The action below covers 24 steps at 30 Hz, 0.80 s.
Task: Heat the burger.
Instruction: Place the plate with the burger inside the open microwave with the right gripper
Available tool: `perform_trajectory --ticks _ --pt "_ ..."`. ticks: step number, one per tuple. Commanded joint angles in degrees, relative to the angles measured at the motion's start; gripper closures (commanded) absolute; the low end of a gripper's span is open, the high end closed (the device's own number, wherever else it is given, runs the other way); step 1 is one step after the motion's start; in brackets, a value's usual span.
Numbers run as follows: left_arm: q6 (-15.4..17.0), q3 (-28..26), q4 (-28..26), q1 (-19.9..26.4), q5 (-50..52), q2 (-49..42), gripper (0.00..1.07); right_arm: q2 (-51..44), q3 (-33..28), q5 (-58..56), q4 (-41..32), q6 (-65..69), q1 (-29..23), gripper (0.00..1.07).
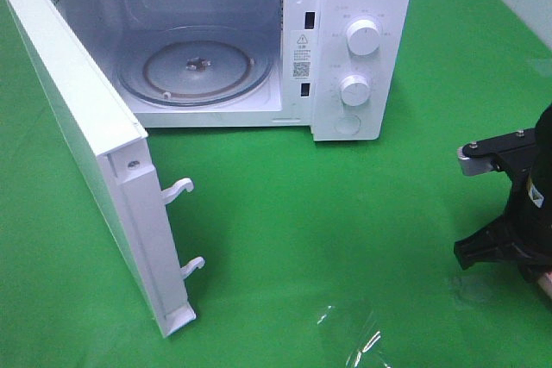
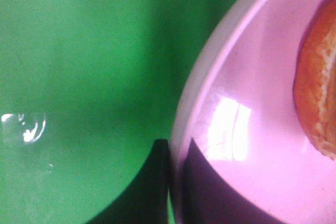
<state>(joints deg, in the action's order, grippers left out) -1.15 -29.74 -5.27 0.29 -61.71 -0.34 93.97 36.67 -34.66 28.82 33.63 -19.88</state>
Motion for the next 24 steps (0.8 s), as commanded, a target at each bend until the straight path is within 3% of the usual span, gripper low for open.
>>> perform_trajectory --ticks 1,24 --pt "0.06 0.17 -0.46 0.11 0.52 -0.8 0.21 -2.23 -0.23 -5.04 5.16 2.58 -1.89 1.07" --pt "0.06 0.17 -0.46 0.11 0.52 -0.8 0.21 -9.68 -0.23 -18.39 6.82 3.9 -16.62 1.07"
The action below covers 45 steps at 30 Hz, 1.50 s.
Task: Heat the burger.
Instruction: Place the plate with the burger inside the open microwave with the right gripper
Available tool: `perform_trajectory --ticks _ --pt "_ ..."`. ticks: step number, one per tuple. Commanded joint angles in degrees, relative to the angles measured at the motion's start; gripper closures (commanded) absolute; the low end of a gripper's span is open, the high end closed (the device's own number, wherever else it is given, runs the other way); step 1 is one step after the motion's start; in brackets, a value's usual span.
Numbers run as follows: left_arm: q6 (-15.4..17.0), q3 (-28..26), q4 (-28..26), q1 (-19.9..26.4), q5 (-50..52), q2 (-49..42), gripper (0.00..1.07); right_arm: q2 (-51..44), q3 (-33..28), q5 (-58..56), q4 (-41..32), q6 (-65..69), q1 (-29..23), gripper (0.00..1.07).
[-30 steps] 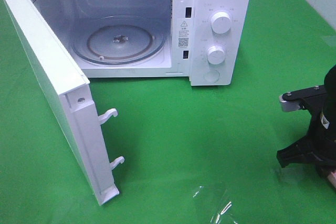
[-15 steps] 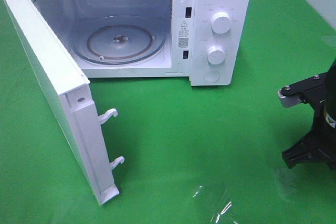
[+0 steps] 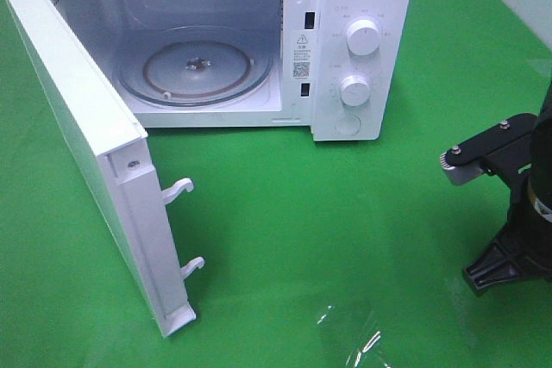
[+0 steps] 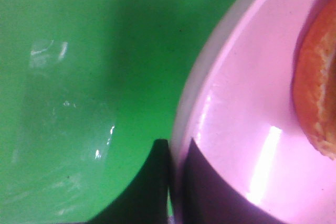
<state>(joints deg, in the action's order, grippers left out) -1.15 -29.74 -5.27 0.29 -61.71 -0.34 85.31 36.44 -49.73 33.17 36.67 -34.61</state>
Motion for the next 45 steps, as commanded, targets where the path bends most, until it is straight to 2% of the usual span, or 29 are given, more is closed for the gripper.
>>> perform_trajectory --ticks 1,18,20,25,27,33,39,45 --pt "0.06 0.17 -0.46 0.11 0.52 -0.8 0.21 -1.6 0.0 -3.72 2.41 0.86 -3.72 1.07" --pt "0.06 0.17 -0.46 0.11 0.52 -0.8 0.21 -3.5 0.0 -9.05 -1.09 2.18 -17.3 1.07" --pt "0.06 0.17 -0.46 0.11 0.52 -0.8 0.21 -3.5 0.0 -9.57 -1.95 2.35 -20.86 1.07" --pt "0.06 0.17 -0.46 0.11 0.52 -0.8 0.21 -3.5 0.0 -9.97 -2.06 2.35 -23.38 1.07" --pt "0.06 0.17 -0.46 0.11 0.52 -0.8 0.21 -3.5 0.0 -10.77 -2.06 2.41 -27.22 1.07" --pt "0.06 0.17 -0.46 0.11 0.52 -0.8 0.21 -3.5 0.0 -11.17 -2.12 2.35 -30.31 1.07" --pt "0.06 0.17 -0.46 0.11 0.52 -0.8 0.21 -3.5 0.0 -10.54 -1.38 1.2 -30.54 1.07" --pt "0.06 0.17 -0.46 0.11 0.52 -0.8 0.21 -3.5 0.0 -8.82 1.89 -7.62 -30.54 1.07"
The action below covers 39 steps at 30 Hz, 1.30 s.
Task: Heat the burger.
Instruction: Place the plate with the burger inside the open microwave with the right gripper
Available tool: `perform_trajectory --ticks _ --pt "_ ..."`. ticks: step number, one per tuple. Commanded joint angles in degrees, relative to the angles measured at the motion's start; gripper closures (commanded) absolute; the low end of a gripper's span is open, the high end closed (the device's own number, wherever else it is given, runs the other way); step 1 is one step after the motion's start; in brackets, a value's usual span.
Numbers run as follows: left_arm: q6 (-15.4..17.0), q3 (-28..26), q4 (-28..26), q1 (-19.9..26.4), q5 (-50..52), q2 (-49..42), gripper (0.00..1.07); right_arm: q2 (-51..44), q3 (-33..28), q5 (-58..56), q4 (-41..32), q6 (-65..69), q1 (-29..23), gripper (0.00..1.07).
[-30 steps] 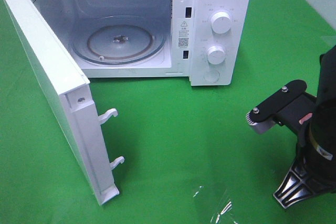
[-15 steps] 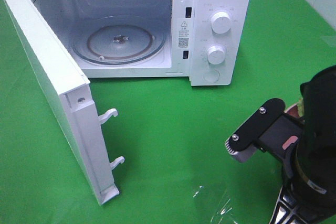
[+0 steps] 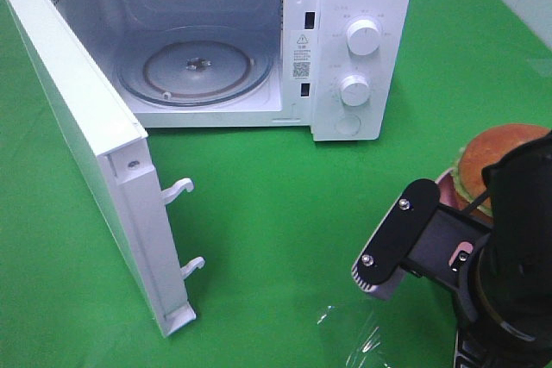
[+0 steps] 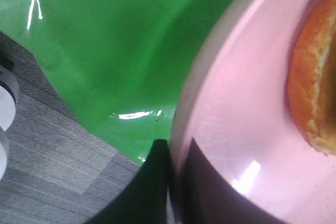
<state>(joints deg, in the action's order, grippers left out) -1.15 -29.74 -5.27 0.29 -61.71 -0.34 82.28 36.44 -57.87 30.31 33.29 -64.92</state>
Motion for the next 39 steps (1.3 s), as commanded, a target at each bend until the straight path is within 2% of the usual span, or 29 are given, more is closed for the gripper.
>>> perform_trajectory --ticks 1,10,19,34,39 --pt "0.06 0.17 -0.46 0.11 0.52 -0.8 0.21 -0.46 0.0 -0.69 4.76 -4.24 -0.23 1.07" --pt "0.06 0.17 -0.46 0.11 0.52 -0.8 0.21 -0.46 0.0 3.61 10.08 -10.54 -0.23 1.07" --pt "0.06 0.17 -0.46 0.11 0.52 -0.8 0.21 -0.46 0.0 12.66 15.07 -15.99 -0.23 1.07" --pt "0.06 0.17 -0.46 0.11 0.52 -0.8 0.21 -0.46 0.0 24.18 15.93 -31.57 0.23 1.07" --pt "0.06 0.17 -0.46 0.11 0.52 -0.8 0.21 -0.46 0.0 27.33 16.04 -34.32 3.9 1.07"
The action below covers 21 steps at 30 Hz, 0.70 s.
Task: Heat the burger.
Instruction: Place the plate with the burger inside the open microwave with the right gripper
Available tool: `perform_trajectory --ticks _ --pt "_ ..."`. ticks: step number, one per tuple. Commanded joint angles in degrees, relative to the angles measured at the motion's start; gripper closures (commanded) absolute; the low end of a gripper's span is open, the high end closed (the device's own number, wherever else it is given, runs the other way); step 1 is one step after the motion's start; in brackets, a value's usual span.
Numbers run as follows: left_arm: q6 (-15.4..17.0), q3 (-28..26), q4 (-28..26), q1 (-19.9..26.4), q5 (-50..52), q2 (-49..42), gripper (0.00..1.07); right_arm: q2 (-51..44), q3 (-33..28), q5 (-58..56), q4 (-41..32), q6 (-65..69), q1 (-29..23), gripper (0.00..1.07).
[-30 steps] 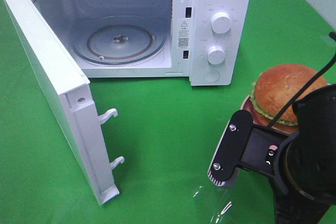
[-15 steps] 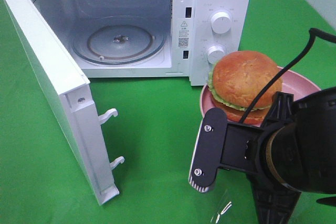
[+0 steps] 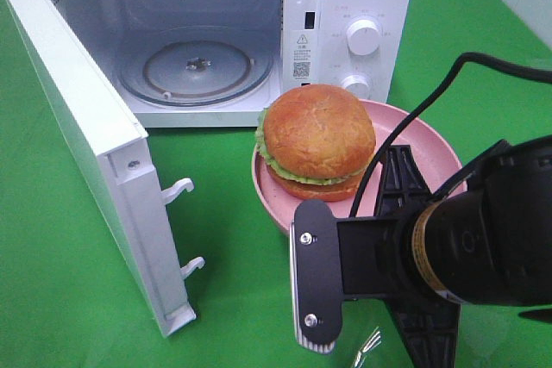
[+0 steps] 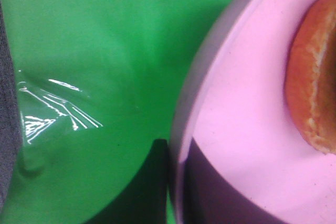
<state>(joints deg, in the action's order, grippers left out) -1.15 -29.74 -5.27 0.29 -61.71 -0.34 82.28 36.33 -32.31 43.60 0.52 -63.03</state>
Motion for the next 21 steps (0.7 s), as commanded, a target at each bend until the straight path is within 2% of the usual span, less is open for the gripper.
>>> perform_trajectory --ticks 1,11,13,18,20,21 --pt "0.06 0.17 -0.46 0.11 0.52 -0.8 0.21 -0.46 0.11 2.12 2.75 -3.38 3.67 1.07" --pt "0.06 0.17 -0.46 0.11 0.52 -0.8 0.21 -0.46 0.11 6.25 2.18 -18.28 7.85 1.07" --pt "0.06 0.17 -0.46 0.11 0.52 -0.8 0.21 -0.46 0.11 9.74 -1.09 -25.5 9.05 1.07" --pt "0.06 0.17 -0.46 0.11 0.52 -0.8 0.21 -0.46 0.11 11.34 -4.41 -31.63 9.91 1.07" --pt "0.06 0.17 -0.46 0.11 0.52 -0.8 0.21 -0.46 0.11 12.66 -9.8 -41.14 11.97 1.07" --pt "0.06 0.17 -0.46 0.11 0.52 -0.8 0.21 -0.46 0.11 12.66 -9.8 -41.14 11.97 1.07"
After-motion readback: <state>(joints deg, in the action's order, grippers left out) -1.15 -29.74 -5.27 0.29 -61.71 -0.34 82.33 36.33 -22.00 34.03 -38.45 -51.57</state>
